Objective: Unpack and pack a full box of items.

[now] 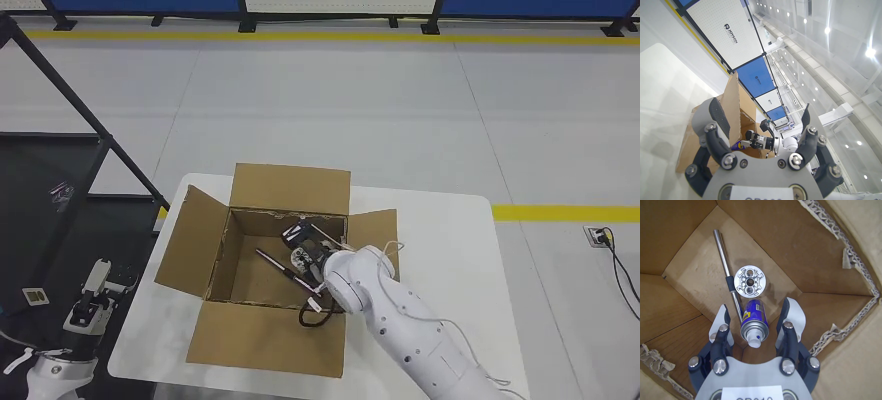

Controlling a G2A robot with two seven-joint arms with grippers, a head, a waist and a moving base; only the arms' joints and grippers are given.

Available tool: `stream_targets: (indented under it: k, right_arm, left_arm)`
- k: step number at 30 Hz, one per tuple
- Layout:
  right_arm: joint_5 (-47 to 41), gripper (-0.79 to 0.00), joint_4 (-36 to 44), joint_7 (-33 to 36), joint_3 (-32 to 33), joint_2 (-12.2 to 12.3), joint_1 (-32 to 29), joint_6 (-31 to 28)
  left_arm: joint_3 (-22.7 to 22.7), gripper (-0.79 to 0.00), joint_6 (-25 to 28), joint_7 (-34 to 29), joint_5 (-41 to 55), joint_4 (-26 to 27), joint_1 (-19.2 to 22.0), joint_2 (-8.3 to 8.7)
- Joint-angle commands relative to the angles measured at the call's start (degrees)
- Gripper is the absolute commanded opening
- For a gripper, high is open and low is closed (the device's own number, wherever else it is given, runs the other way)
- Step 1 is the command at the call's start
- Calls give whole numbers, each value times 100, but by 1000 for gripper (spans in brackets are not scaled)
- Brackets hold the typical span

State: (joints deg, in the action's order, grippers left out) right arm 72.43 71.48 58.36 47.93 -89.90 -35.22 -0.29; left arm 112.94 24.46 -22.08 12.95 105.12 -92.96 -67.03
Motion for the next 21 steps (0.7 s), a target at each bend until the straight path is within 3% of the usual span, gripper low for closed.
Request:
stream_targets:
  k: [1,5,7,9,14,21]
  right_arm:
    - [34,-80,215,-15,66,18,-67,9]
    - [72,-55,1038,-29,374,105,-407,20]
    - [75,0,1488,-168,561,153,-641,49]
    - [-29,0,1992,-385,805,201,-917,74]
    - [-842,0,3594,-1638,1748,331,-2074,63]
    - [-875,0,3679,-1678,1811,340,-2150,63]
  left_arm:
    - [0,0,0,0,0,0,0,0]
    - [41,0,-39,184,-133,-22,34,-3]
    - [77,0,4,605,-729,-126,105,-10]
    - [-96,0,-24,872,-1041,-216,188,-30]
    - [-350,0,-11,579,-1389,-350,364,-13]
    - [-704,0,113,314,-1690,-220,471,-6]
